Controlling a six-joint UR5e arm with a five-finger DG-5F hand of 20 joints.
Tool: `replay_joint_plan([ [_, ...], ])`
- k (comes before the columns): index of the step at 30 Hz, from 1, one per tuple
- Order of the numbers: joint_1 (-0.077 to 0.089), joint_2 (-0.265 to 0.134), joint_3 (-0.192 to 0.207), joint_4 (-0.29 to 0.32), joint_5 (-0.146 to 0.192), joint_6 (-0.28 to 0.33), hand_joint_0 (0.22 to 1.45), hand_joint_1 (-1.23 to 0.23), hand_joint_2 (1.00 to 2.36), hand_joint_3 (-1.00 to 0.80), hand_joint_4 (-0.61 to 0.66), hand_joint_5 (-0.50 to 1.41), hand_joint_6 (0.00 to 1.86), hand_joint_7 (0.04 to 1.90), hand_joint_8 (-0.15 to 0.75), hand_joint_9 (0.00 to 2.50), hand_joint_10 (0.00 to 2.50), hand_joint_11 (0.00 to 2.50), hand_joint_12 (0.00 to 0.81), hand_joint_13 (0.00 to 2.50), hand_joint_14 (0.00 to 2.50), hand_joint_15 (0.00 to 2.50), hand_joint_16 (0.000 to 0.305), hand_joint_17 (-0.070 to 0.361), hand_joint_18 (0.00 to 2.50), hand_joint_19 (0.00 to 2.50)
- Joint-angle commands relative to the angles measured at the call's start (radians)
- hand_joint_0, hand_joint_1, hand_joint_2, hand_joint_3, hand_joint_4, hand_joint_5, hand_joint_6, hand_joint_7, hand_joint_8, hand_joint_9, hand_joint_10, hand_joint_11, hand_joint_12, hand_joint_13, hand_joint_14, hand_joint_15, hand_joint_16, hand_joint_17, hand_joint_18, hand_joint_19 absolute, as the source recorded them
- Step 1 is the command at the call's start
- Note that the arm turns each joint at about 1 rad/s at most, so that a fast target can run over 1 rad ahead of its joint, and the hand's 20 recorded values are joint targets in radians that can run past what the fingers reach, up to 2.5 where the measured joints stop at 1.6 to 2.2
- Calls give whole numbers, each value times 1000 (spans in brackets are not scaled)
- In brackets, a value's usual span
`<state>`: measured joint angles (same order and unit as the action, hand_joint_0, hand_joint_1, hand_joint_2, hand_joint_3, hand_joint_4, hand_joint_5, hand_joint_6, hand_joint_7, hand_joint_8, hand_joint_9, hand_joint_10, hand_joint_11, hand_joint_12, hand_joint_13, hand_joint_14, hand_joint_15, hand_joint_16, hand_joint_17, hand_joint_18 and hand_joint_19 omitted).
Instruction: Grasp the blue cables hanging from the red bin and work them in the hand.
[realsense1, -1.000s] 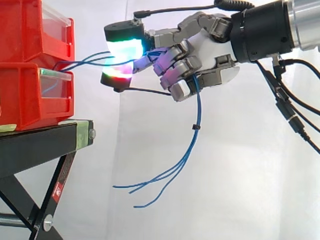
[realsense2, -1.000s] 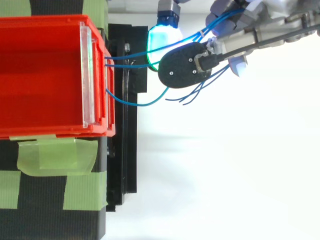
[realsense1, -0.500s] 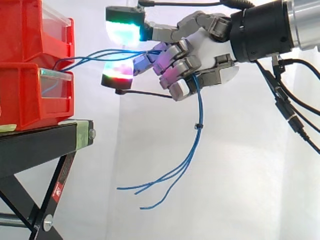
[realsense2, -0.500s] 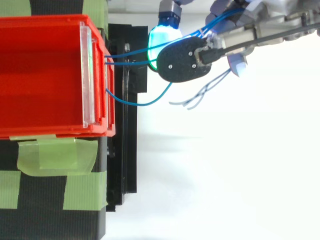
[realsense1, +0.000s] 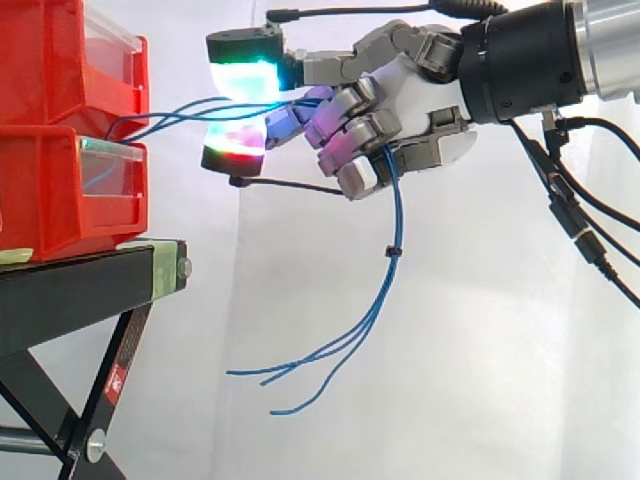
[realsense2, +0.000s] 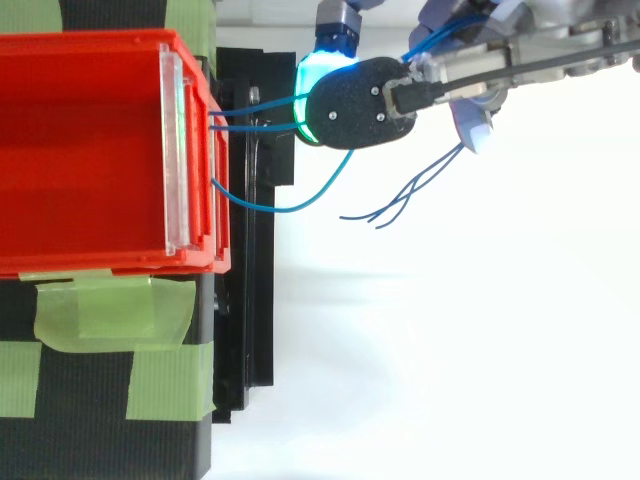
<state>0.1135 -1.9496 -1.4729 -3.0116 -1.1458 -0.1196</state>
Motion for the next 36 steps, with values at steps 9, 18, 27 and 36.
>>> replay_joint_plan([
  [9,2,0,0,0,0,0,968,-640,1023,-269,255,184,346,1292,649,1839,2500,2500,730,2101,2500,2003,210,158,2500,590],
  [18,0,0,-1,11,0,0,981,-659,1020,-63,259,179,387,1268,649,1839,2500,2500,730,2101,2500,2003,210,158,2500,590],
  [27,2,0,0,16,0,0,951,-689,1018,-242,258,153,330,1283,649,1839,2500,2500,730,2101,2500,2003,210,158,2500,590],
  [36,0,0,-1,16,0,0,1000,-704,1020,-132,175,188,24,1356,649,1839,2500,2500,730,2101,2500,2003,210,158,2500,590],
])
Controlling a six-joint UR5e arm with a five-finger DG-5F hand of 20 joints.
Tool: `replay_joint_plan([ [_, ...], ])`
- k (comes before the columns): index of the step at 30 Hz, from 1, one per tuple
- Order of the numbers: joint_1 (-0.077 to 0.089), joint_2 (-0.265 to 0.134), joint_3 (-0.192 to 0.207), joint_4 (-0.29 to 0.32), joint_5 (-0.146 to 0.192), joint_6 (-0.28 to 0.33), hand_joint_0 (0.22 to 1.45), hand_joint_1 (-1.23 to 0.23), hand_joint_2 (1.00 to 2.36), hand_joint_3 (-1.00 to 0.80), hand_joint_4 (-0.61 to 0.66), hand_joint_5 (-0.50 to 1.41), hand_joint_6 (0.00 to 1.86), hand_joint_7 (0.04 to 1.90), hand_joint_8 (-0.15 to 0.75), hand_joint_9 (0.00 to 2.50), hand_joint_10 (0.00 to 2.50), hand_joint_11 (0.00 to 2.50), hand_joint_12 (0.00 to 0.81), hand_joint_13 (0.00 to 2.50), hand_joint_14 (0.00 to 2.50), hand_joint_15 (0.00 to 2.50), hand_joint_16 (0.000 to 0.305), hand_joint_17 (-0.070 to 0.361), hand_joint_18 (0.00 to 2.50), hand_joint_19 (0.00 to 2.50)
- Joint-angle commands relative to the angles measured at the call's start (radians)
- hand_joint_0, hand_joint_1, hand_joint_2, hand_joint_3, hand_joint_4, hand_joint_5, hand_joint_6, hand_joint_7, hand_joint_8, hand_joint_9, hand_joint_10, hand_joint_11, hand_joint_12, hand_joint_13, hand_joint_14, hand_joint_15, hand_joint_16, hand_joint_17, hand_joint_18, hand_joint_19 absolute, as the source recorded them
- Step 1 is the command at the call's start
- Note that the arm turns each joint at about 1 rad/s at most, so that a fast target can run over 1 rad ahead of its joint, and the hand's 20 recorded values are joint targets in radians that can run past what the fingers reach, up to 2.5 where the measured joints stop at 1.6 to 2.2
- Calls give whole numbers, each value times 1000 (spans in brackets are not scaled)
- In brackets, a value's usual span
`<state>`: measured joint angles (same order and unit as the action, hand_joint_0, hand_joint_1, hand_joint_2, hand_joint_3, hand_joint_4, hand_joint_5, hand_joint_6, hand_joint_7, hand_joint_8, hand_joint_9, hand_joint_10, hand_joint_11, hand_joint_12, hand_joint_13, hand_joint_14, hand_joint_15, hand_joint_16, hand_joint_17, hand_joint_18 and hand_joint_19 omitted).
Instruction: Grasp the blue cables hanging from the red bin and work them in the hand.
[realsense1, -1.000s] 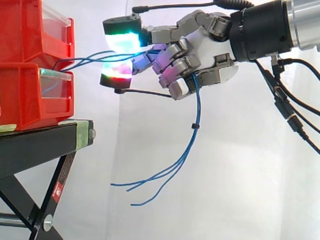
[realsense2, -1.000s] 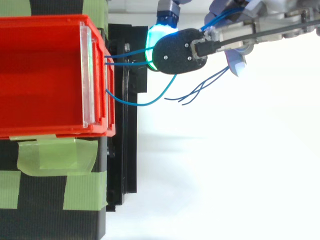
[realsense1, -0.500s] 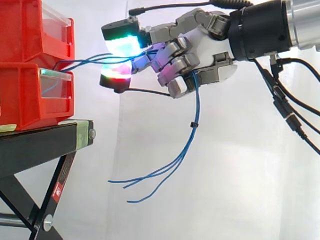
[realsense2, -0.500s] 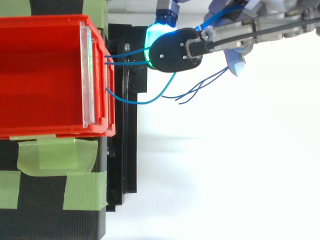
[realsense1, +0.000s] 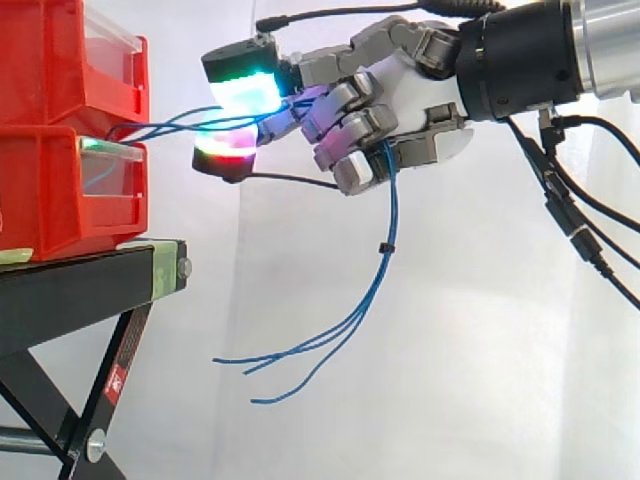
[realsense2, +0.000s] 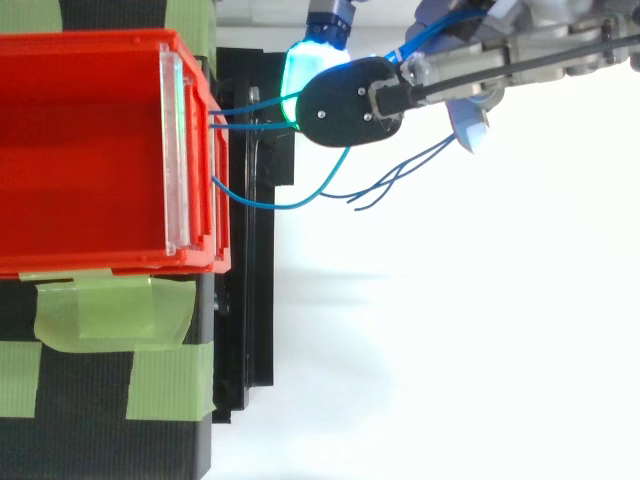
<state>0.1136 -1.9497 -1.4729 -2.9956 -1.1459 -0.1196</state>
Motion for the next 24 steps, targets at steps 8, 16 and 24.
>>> replay_joint_plan([
  [8,0,0,0,1,0,0,1007,-731,1016,-24,191,168,0,1344,649,1839,2500,2500,730,2101,2500,2003,210,158,2500,590],
  [16,0,0,0,3,0,-2,1039,-718,1018,-79,187,171,40,1341,649,1839,2500,2500,730,2101,2500,2003,210,158,2500,590],
  [24,0,0,0,6,0,0,1123,-675,1017,8,188,192,151,1304,649,1839,2500,2500,730,2101,2500,2003,210,158,2500,590],
])
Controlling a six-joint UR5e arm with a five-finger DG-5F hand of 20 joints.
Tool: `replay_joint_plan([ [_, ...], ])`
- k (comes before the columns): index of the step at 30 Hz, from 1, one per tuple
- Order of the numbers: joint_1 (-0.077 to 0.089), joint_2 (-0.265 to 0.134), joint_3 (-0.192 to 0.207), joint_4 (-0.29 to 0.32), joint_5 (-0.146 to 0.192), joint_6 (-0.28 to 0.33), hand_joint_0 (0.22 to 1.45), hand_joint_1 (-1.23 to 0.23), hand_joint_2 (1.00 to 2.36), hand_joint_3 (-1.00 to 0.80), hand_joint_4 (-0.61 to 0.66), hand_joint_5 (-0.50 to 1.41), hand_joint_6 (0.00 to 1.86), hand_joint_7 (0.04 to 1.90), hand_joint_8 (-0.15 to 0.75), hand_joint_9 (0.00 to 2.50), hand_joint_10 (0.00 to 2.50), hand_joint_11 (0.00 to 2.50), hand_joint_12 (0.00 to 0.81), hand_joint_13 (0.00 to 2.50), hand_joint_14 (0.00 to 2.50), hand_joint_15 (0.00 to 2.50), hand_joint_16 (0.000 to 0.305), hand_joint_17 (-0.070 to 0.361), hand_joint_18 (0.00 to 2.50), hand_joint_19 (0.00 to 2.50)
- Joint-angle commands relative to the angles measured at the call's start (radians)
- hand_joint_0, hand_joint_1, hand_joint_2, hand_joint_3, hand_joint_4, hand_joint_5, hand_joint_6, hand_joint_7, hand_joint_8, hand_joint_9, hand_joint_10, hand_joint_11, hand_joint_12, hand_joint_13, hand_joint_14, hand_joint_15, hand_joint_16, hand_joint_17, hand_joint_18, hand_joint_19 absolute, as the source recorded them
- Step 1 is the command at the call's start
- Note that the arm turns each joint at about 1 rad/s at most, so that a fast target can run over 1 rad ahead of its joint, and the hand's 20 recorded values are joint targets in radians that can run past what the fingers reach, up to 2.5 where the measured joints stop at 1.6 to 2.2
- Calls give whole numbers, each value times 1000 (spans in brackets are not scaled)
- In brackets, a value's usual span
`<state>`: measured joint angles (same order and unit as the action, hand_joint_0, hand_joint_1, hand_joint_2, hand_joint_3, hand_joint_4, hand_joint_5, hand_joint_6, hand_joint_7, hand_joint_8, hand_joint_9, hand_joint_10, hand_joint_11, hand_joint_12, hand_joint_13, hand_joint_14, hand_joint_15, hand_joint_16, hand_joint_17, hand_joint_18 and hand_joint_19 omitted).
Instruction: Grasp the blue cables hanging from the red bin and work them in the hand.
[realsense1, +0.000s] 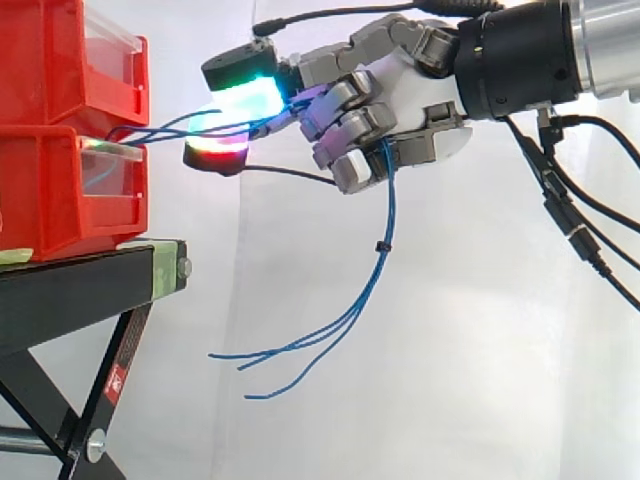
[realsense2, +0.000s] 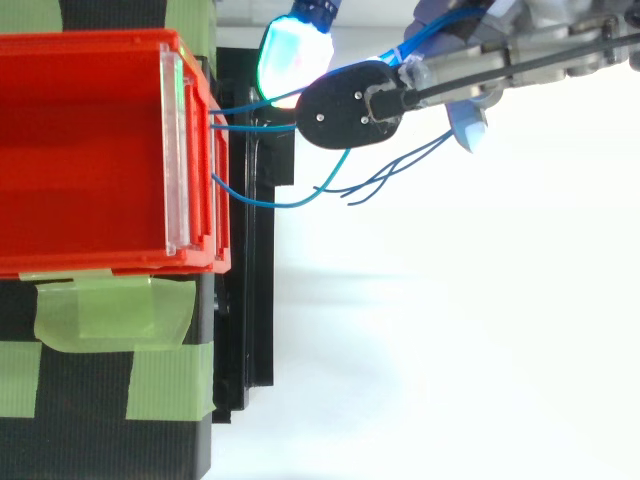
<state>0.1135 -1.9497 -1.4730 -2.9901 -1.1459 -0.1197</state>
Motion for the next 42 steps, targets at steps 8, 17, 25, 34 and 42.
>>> replay_joint_plan([
  [8,0,0,0,2,2,0,1130,-666,1002,319,198,195,210,1284,649,1839,2500,2500,730,2101,2500,2003,210,158,2500,590],
  [17,0,0,0,5,3,2,1191,-680,1002,350,147,173,248,1279,649,1839,2500,2500,730,2101,2500,2003,210,158,2500,590],
  [25,0,0,0,25,3,2,1220,-688,1111,402,69,172,184,1290,649,1839,2500,2500,730,2101,2500,2003,210,158,2500,590],
  [34,0,0,0,25,3,3,1296,-701,1130,443,-59,212,152,1291,649,1839,2500,2500,730,2101,2500,2003,210,158,2500,590],
  [42,0,0,0,26,3,3,1311,-697,1171,461,-57,231,231,1273,649,1839,2500,2500,730,2101,2500,2003,210,158,2500,590],
])
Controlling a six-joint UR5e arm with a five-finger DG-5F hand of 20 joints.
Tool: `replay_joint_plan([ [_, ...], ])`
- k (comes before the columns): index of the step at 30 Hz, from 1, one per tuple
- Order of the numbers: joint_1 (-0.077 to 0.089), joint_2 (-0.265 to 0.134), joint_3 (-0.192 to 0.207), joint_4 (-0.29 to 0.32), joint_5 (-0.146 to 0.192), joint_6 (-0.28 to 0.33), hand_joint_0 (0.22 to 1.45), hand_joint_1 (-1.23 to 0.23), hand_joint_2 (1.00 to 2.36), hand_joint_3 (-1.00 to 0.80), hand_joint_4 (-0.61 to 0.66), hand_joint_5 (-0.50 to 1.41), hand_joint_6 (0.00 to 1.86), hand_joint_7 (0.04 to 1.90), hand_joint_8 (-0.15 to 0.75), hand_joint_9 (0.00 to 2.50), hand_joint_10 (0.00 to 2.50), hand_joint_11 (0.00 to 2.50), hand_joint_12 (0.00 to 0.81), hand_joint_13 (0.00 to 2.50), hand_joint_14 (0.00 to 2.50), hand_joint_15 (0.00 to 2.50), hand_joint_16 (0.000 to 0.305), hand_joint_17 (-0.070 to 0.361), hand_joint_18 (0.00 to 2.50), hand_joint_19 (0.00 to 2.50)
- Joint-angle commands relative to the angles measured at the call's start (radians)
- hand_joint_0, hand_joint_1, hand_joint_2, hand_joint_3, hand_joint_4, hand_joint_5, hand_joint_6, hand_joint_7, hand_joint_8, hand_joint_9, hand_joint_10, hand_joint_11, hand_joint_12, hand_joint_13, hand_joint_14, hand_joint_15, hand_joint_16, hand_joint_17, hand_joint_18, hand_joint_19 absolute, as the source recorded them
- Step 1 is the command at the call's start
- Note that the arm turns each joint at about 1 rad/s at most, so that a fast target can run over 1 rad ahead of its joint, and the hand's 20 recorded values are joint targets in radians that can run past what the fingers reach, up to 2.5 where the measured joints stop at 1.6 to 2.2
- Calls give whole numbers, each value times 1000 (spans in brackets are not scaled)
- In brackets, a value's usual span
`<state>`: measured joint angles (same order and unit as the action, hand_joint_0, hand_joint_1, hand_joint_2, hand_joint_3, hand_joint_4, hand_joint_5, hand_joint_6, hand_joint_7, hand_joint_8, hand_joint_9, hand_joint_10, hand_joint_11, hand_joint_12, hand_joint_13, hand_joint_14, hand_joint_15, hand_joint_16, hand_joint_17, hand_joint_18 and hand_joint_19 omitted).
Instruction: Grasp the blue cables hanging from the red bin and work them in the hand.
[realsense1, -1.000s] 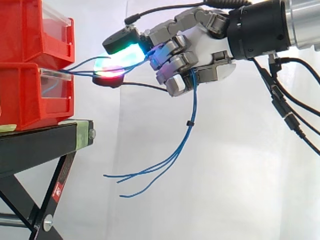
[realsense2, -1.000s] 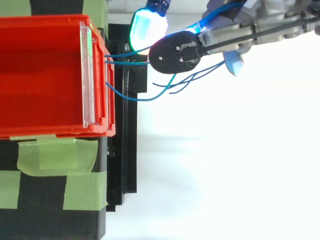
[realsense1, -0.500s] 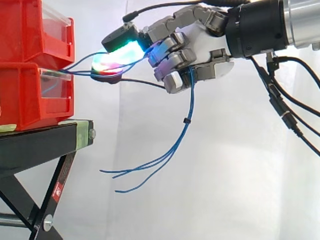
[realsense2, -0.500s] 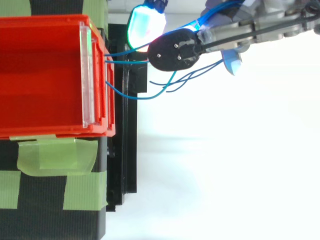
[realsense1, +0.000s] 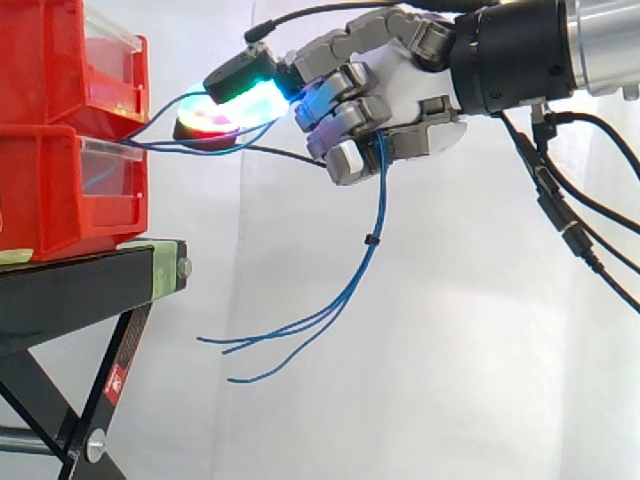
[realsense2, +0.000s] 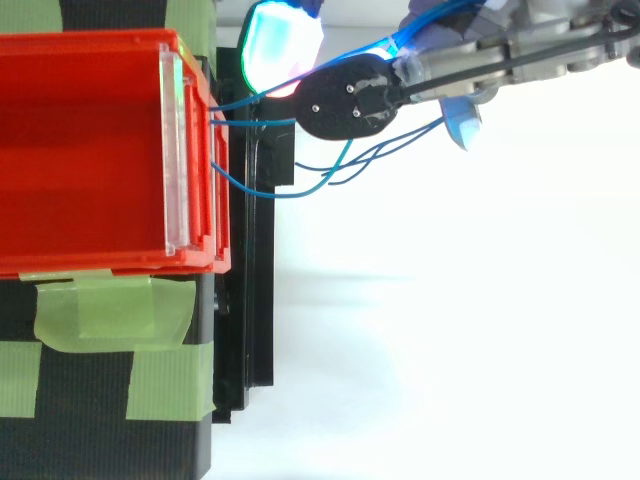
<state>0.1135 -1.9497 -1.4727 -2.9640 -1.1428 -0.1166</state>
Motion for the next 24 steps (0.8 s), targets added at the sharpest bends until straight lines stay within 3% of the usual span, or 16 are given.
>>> replay_joint_plan([
  [1,0,0,-1,0,0,0,1310,-698,1179,454,-52,231,253,1269,649,1839,2500,2500,730,2101,2500,2003,210,158,2500,590],
  [9,0,0,0,2,0,0,1278,-686,1277,438,-3,268,305,1252,649,1839,2500,2500,730,2101,2500,2003,210,158,2500,590],
  [10,0,0,0,2,0,2,1267,-683,1318,440,-12,256,436,1238,649,1839,2500,2500,730,2101,2500,2003,210,158,2500,590],
  [12,0,0,0,3,0,3,1235,-671,1452,447,-30,175,985,1131,649,1839,2500,2500,730,2101,2500,2003,210,158,2500,590],
  [17,0,0,0,2,-12,6,1256,-681,1444,542,-40,152,998,1100,649,1839,2500,2500,730,2101,2500,2003,210,158,2500,590],
  [24,0,0,0,2,-18,20,1256,-684,1446,527,-26,190,902,1094,649,1839,2500,2500,730,2101,2500,2003,210,158,2500,590],
])
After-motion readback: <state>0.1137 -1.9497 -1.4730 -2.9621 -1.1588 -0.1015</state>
